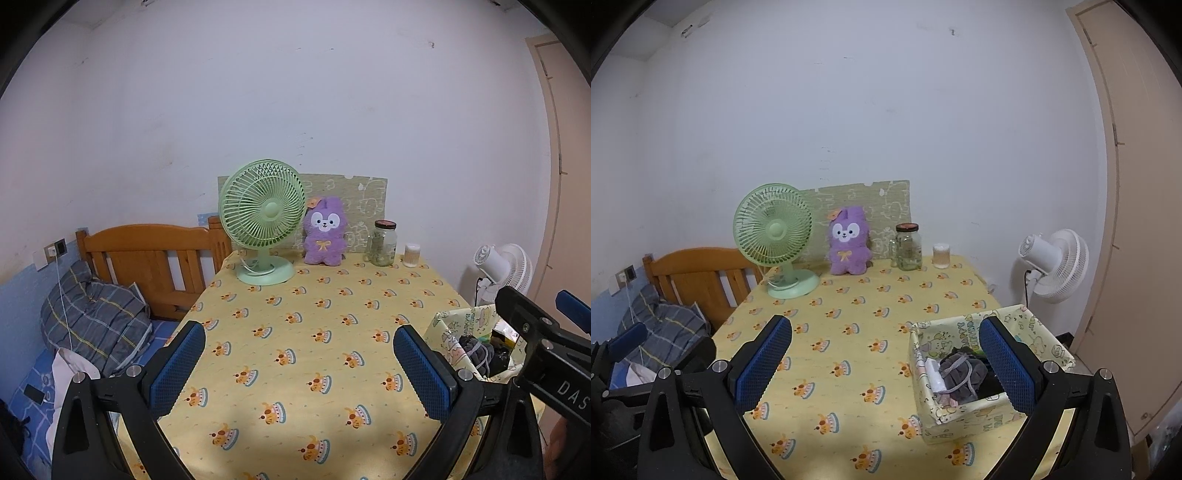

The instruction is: Organize soft objects

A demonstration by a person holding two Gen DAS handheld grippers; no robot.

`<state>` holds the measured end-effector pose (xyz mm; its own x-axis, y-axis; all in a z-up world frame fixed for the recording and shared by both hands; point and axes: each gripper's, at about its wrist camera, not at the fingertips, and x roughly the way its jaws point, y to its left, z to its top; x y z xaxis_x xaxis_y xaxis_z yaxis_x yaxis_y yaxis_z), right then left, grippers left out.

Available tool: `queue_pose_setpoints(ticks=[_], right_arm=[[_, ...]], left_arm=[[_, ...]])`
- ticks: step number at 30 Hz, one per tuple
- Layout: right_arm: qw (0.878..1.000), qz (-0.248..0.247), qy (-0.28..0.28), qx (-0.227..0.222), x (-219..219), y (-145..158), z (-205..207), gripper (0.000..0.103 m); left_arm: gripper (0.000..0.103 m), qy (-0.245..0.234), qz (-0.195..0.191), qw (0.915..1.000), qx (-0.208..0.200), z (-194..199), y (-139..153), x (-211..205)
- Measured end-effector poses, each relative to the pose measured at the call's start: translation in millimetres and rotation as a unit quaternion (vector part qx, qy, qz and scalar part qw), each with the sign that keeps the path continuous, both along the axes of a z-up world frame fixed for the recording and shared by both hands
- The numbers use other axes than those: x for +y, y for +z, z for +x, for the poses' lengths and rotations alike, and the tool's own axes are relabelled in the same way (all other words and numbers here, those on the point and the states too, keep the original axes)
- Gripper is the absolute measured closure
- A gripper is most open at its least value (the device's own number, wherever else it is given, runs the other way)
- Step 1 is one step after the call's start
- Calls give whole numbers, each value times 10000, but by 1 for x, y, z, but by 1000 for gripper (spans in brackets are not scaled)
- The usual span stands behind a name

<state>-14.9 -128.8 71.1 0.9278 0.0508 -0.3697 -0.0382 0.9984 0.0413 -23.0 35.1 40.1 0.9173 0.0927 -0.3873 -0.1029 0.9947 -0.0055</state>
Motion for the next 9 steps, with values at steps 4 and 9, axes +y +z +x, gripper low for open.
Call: queue_pose_setpoints(ticks=[4,9], right_arm=[[10000,-6,-35,-9,-1,0,2,0],[10000,10,-53,31,-4,-2,4,0]], left_arm=[[0,14,-4,10000,1,0,0,1],[0,21,26,10000,32,2,-1,2]])
